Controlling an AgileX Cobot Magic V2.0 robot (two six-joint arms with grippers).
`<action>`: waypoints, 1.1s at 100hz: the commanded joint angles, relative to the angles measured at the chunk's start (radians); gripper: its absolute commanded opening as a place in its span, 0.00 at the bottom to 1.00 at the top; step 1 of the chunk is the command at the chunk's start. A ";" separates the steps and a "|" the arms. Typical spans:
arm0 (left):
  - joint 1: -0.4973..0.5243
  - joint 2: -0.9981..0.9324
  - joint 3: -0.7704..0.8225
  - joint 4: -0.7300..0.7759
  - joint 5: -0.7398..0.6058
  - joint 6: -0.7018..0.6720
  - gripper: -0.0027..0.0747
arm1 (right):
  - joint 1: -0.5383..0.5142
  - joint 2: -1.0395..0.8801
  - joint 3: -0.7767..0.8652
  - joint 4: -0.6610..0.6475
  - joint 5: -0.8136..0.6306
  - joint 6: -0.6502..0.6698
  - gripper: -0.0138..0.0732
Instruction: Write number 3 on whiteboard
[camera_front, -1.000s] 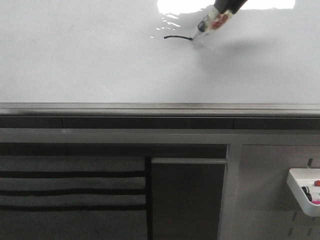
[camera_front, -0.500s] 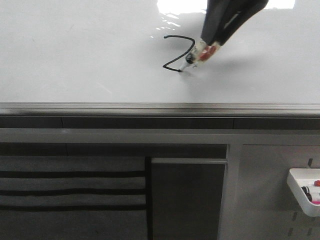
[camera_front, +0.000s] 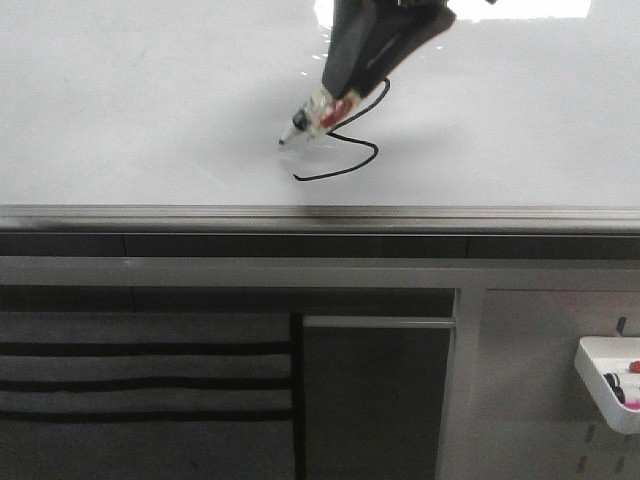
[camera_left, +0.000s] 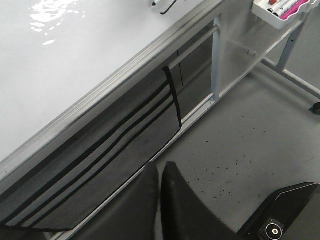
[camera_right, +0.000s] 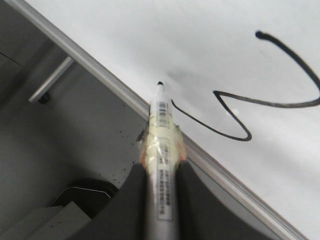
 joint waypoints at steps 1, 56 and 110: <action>0.001 0.005 -0.027 -0.014 -0.064 -0.013 0.01 | 0.032 -0.141 -0.021 0.007 -0.043 -0.017 0.15; 0.001 0.005 -0.026 -0.049 -0.103 -0.013 0.01 | 0.111 -0.470 0.322 0.007 -0.034 -0.227 0.15; -0.001 0.209 -0.144 -0.302 -0.150 0.367 0.01 | 0.263 -0.417 0.330 0.003 -0.257 -0.505 0.15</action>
